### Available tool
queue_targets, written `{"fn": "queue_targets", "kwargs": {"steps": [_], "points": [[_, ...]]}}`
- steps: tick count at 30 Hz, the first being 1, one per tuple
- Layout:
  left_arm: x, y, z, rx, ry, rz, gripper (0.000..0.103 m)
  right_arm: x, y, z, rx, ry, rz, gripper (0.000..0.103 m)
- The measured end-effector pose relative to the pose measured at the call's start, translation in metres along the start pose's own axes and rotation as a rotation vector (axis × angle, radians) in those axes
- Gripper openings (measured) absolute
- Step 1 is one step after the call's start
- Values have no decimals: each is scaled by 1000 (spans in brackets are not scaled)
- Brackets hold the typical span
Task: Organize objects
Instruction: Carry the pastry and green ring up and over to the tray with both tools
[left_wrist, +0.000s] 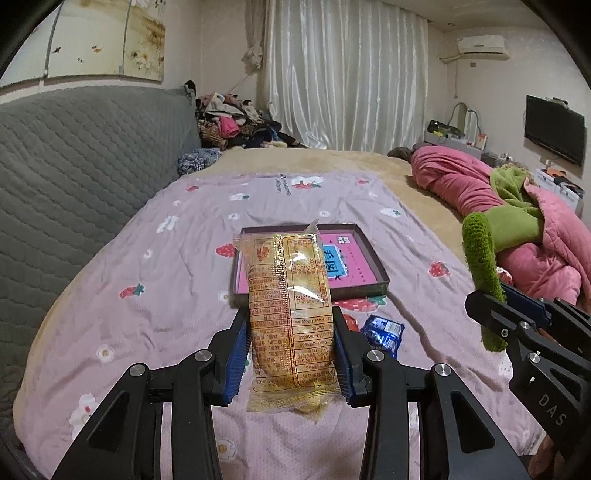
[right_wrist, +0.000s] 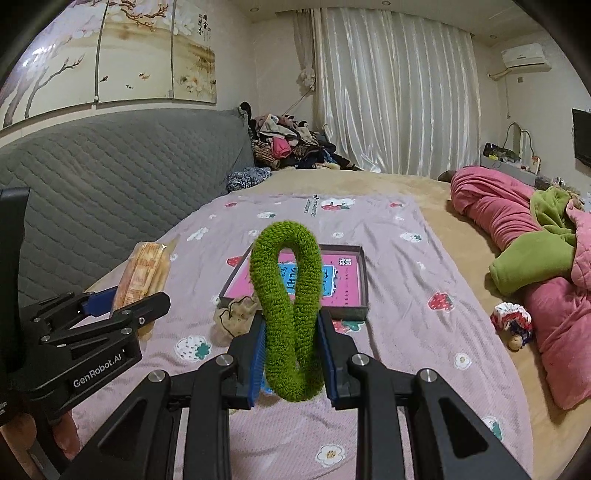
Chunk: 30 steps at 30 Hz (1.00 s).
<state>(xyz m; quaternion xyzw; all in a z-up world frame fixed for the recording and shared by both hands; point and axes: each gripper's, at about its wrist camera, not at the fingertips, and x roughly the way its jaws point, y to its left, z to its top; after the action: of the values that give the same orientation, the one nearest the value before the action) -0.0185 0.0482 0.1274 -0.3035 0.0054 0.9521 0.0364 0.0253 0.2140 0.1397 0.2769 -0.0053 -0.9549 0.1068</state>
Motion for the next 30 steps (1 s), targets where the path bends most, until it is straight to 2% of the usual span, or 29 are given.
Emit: {"fn": "queue_targets", "kwargs": {"steps": [14, 30], "points": [[12, -10, 28, 18, -9, 10, 42, 13, -11, 27, -6, -13, -18, 27], [41, 6, 70, 14, -16, 30, 42, 39, -13, 69, -28, -42, -10, 27]]}}
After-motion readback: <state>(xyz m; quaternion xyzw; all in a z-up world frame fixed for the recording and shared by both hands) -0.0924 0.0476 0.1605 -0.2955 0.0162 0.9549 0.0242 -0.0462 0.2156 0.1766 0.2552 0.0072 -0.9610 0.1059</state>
